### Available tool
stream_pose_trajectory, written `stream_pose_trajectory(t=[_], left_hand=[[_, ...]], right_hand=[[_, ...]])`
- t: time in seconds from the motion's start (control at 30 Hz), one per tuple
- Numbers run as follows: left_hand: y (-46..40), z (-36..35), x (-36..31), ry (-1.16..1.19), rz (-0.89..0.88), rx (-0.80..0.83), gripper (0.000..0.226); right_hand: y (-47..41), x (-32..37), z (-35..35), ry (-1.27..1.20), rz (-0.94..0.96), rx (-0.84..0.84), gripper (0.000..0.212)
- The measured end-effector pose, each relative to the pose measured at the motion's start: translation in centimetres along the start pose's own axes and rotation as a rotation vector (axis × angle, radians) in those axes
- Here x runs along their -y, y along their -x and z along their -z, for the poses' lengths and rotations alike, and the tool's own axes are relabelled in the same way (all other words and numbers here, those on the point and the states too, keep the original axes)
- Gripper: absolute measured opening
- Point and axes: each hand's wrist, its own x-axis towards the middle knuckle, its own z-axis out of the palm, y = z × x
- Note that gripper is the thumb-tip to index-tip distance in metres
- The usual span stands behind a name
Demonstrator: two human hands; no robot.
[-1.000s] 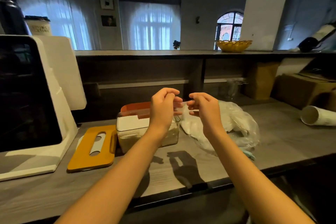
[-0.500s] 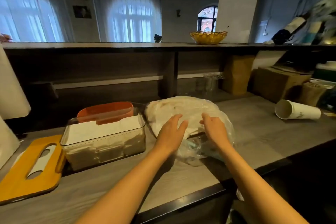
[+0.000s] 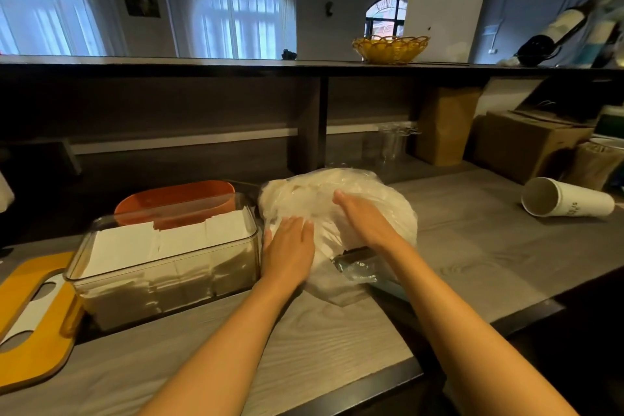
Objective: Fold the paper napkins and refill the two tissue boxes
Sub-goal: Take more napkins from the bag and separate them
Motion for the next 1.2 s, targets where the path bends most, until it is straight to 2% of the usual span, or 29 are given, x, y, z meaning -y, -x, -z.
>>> stream_pose_trajectory(t=[0.13, 0.23, 0.3, 0.43, 0.63, 0.8, 0.97, 1.2], left_hand=[[0.3, 0.7, -0.5, 0.212, 0.095, -0.105, 0.045], [1.0, 1.3, -1.4, 0.345, 0.172, -0.137, 0.048], [1.1, 1.4, -1.7, 0.373, 0.198, -0.138, 0.051], [1.3, 1.6, -1.9, 0.439, 0.238, -0.143, 0.054], [1.2, 1.5, -1.8, 0.481, 0.253, -0.116, 0.057], [1.2, 1.4, -1.8, 0.449, 0.245, -0.112, 0.059], [1.3, 1.3, -1.8, 0.422, 0.224, -0.086, 0.059], [1.6, 1.6, -1.8, 0.404, 0.133, -0.051, 0.055]], right_hand=[[-0.7, -0.9, -1.8, 0.216, -0.030, -0.057, 0.055], [-0.9, -1.1, -2.4, 0.245, -0.193, -0.120, 0.081], [-1.2, -1.0, -2.2, 0.307, -0.235, -0.122, 0.090], [-1.9, -0.4, -1.8, 0.349, -0.252, -0.102, 0.088], [-2.1, -0.5, -3.5, 0.478, -0.335, -0.211, 0.088], [-1.8, -0.3, -3.6, 0.594, -0.379, -0.095, 0.089], [-1.6, -0.2, -3.7, 0.491, -0.371, -0.145, 0.088], [-1.6, 1.5, -2.0, 0.193, -0.497, -0.106, 0.105]])
